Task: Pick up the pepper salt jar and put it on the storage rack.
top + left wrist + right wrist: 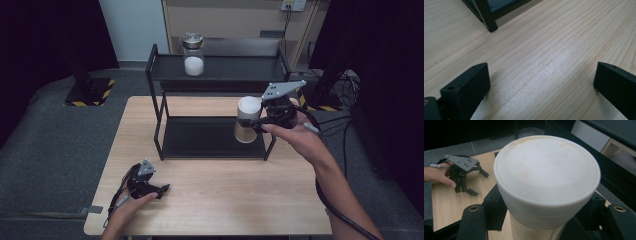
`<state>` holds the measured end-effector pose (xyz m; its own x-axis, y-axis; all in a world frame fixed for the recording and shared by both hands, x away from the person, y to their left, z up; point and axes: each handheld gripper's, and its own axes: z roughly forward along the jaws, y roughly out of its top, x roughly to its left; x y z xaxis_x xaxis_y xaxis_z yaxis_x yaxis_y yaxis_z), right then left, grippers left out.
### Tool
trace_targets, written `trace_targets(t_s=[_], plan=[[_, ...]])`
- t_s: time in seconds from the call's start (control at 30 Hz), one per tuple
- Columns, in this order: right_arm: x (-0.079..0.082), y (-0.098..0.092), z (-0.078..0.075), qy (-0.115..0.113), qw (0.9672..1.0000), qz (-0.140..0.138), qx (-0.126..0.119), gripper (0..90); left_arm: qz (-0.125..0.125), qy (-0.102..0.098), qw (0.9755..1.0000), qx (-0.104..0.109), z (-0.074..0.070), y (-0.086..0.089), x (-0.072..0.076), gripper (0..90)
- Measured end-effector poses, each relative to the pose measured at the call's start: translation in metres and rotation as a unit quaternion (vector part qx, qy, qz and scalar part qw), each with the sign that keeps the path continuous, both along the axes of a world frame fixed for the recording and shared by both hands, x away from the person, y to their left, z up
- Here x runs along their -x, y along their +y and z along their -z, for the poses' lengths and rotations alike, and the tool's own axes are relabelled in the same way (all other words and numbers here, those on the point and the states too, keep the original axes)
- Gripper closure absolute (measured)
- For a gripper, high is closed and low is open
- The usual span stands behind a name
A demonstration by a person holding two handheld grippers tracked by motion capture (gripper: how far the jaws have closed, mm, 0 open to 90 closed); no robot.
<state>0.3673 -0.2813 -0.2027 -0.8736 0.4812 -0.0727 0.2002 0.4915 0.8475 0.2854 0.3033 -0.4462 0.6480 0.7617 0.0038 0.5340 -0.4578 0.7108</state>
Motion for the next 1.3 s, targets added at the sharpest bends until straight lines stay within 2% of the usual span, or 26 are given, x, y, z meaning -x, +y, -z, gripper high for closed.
trace_targets(t_s=[0.37, 0.53, 0.77, 1.3], plan=[[-0.001, -0.004, -0.019, -0.003, 1.0000, 0.002, -0.003, 35.3, 0.000, 0.000, 1.0000, 0.000, 0.000, 0.000, 0.000, 0.0], [-0.005, -0.007, -0.027, 0.006, 1.0000, 0.003, -0.007, 35.3, 0.000, 0.000, 1.0000, 0.000, 0.000, 0.000, 0.000, 0.0], [-0.008, -0.009, -0.040, 0.006, 0.9999, 0.007, -0.007, 35.3, 0.000, 0.001, 1.0000, 0.000, 0.000, 0.000, -0.001, 0.0], [-0.013, -0.007, -0.077, 0.001, 0.9997, 0.022, -0.011, 35.4, 0.001, 0.001, 1.0000, 0.000, 0.000, 0.000, -0.001, 0.0]])
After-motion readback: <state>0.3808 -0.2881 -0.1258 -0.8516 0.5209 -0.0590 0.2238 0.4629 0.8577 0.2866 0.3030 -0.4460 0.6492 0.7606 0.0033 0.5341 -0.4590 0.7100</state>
